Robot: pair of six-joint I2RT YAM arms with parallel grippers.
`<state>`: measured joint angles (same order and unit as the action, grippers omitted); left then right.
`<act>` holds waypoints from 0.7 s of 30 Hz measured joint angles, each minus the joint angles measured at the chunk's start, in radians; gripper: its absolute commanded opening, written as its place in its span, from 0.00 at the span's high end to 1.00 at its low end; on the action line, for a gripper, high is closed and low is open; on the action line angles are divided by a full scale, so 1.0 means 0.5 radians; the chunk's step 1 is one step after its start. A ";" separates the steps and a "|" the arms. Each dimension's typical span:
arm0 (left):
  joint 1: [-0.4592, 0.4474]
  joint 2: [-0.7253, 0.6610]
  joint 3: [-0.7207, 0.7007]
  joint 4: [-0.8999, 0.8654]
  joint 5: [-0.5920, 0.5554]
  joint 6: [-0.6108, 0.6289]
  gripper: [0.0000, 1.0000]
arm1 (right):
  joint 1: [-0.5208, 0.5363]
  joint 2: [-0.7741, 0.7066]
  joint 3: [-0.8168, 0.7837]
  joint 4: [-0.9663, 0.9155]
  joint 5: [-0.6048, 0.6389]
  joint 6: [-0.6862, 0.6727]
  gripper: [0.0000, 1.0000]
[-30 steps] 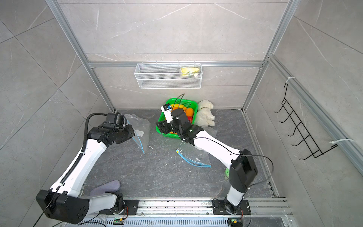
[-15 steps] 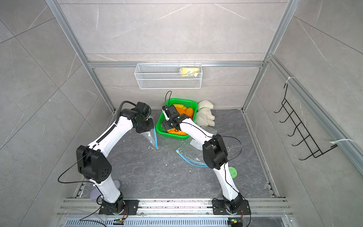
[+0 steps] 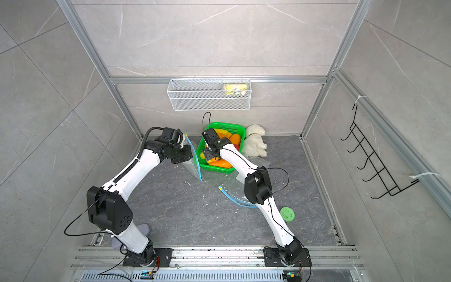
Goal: Place the mango in a zip-top bag and seal the zipper
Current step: Pick up the mango from the basket.
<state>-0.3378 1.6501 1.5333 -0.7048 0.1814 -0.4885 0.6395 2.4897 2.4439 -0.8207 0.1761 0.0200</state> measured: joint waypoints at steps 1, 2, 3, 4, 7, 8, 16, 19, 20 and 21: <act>0.008 -0.029 -0.020 0.010 0.013 0.000 1.00 | 0.002 0.000 0.011 -0.014 0.004 -0.006 0.36; 0.018 -0.066 -0.043 0.023 0.024 0.000 1.00 | 0.002 0.000 0.022 -0.030 0.005 -0.017 0.40; 0.027 -0.098 -0.060 0.033 0.033 -0.002 1.00 | 0.003 0.000 0.025 -0.041 -0.001 -0.024 0.45; 0.034 -0.124 -0.069 0.041 0.045 -0.002 1.00 | 0.003 0.000 0.025 -0.048 -0.003 -0.024 0.50; 0.050 -0.191 -0.072 0.072 0.079 -0.003 1.00 | -0.003 -0.012 0.007 -0.036 -0.047 -0.019 0.62; 0.053 -0.210 -0.072 0.081 0.084 -0.005 1.00 | -0.008 -0.043 -0.049 -0.003 -0.076 -0.015 0.64; 0.099 -0.237 -0.072 0.103 0.130 -0.027 1.00 | -0.011 -0.949 -1.394 0.825 -0.497 0.129 0.75; 0.111 -0.230 -0.072 0.102 0.132 -0.051 1.00 | -0.008 -1.296 -1.794 1.262 -0.674 0.220 0.79; 0.114 -0.224 -0.072 0.102 0.134 -0.058 1.00 | -0.008 -1.402 -1.921 1.427 -0.751 0.259 0.79; 0.115 -0.217 -0.072 0.103 0.136 -0.066 1.00 | -0.008 -1.490 -2.031 1.583 -0.830 0.304 0.80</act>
<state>-0.2802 1.5417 1.4975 -0.6533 0.2493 -0.5213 0.6353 1.7447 1.4284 -0.0292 -0.2390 0.1722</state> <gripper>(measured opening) 0.048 0.456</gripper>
